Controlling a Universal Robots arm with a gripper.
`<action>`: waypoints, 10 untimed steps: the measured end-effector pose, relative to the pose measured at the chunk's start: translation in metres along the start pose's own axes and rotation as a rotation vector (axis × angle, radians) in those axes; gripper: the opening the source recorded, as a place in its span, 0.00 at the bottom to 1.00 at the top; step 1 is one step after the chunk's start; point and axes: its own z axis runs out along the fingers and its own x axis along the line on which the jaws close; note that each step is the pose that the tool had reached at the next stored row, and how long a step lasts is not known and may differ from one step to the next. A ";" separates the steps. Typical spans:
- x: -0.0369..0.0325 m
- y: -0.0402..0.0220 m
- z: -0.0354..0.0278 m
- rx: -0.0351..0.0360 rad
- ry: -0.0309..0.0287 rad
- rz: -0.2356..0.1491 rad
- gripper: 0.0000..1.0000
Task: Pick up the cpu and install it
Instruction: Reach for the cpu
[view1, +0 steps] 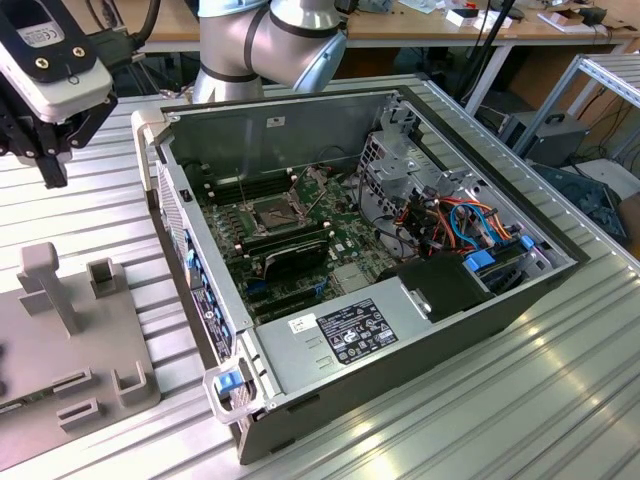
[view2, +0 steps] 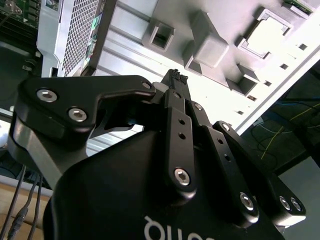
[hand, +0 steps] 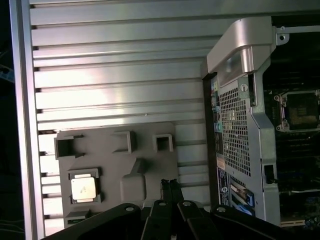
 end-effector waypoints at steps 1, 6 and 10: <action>0.0003 0.0000 0.0000 0.0000 0.0000 0.000 0.11; 0.0028 -0.0003 0.0000 -0.0001 0.0000 0.000 0.11; 0.0042 -0.0004 -0.0001 0.0000 -0.0001 0.000 0.11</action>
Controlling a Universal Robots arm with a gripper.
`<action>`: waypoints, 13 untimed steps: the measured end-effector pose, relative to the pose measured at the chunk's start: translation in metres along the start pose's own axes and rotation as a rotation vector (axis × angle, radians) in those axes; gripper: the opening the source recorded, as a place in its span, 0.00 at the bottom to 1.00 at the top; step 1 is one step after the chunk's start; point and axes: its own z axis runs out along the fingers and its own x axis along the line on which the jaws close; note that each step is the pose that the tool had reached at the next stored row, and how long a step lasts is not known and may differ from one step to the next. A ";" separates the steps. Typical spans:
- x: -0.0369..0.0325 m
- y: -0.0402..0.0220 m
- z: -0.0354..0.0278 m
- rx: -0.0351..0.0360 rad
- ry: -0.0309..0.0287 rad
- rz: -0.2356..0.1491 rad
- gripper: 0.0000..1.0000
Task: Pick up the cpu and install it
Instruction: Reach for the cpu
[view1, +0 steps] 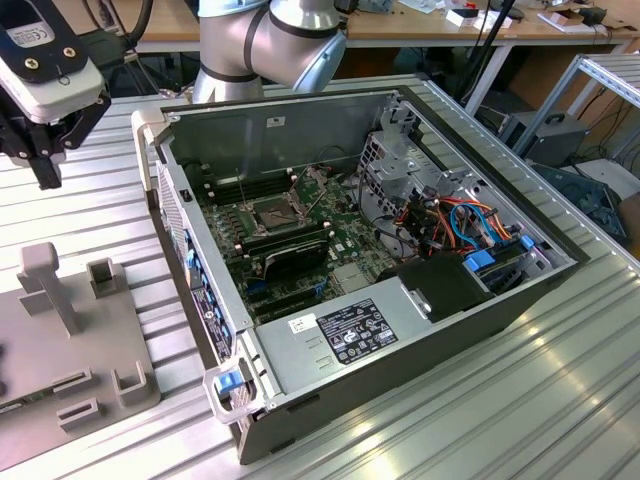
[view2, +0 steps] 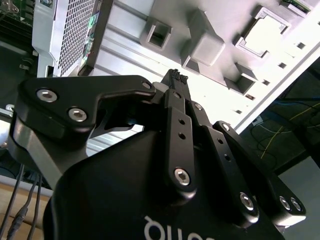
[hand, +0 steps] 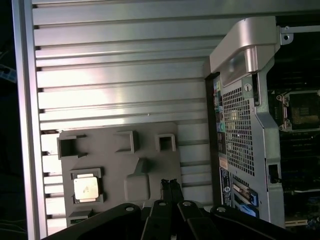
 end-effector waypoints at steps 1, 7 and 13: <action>0.0005 0.0000 0.0000 0.0000 0.0000 0.000 0.11; 0.0008 -0.0001 0.0000 0.0000 0.0000 0.000 0.11; 0.0045 -0.0004 -0.0001 0.0001 0.0000 0.000 0.11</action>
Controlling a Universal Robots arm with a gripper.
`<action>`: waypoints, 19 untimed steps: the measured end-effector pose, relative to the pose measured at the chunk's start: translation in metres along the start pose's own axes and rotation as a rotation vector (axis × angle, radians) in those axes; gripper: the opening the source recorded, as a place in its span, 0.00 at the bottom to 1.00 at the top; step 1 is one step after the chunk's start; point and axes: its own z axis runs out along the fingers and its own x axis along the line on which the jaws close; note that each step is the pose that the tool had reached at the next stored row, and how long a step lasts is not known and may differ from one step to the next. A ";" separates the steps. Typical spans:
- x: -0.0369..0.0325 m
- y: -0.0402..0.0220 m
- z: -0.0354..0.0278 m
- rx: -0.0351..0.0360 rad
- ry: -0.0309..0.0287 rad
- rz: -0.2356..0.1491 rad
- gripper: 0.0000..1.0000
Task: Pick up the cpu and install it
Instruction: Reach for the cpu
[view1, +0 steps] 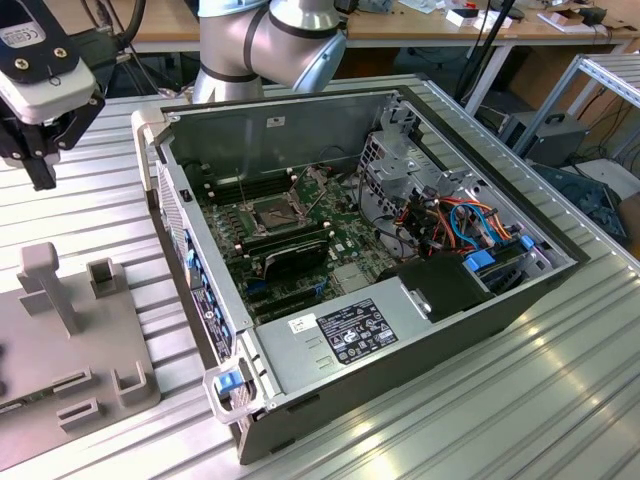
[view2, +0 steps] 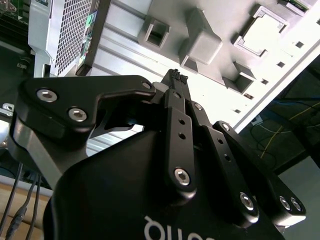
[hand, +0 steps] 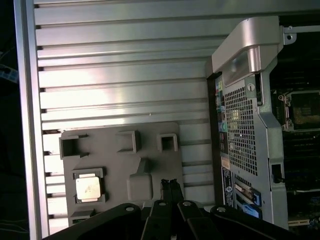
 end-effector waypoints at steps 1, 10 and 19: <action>0.0015 -0.0001 0.0000 -0.0001 -0.0001 0.000 0.11; 0.0155 -0.0012 0.0001 -0.0001 -0.0001 0.000 0.11; 0.0357 -0.0027 0.0002 -0.0001 0.0000 0.000 0.11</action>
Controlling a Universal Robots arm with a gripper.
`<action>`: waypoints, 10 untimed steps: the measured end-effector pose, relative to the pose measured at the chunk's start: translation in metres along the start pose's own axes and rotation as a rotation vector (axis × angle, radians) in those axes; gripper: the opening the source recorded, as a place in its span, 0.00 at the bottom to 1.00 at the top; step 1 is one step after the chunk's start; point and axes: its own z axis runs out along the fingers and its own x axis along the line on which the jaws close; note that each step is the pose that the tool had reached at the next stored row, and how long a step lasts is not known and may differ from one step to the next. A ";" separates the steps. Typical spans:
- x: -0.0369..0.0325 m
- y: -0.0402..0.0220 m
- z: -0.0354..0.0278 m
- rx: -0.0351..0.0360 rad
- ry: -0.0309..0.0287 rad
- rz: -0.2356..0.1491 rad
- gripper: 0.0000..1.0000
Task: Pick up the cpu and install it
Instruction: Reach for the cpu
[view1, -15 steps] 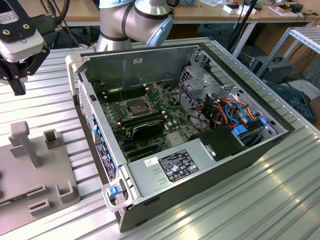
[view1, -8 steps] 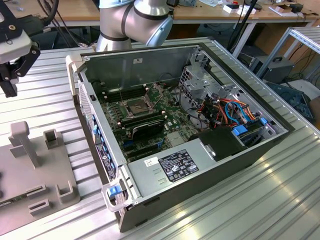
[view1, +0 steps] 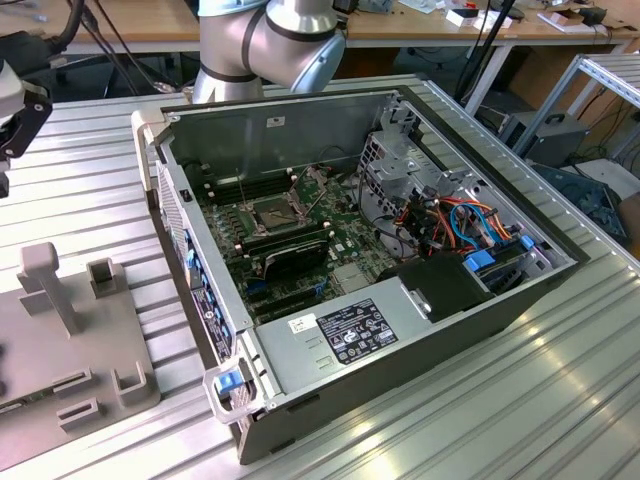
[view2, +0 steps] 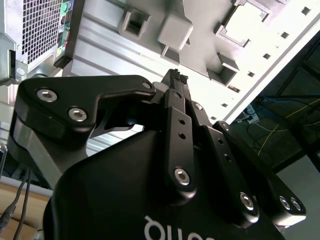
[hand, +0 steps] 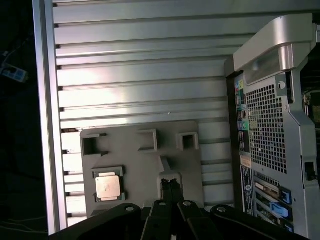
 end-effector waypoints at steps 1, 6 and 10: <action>0.0013 -0.0001 0.0000 0.0000 0.0000 0.000 0.11; 0.0043 -0.0003 0.0000 0.0000 0.0000 0.000 0.11; 0.0044 -0.0003 0.0000 -0.0001 0.0000 0.000 0.11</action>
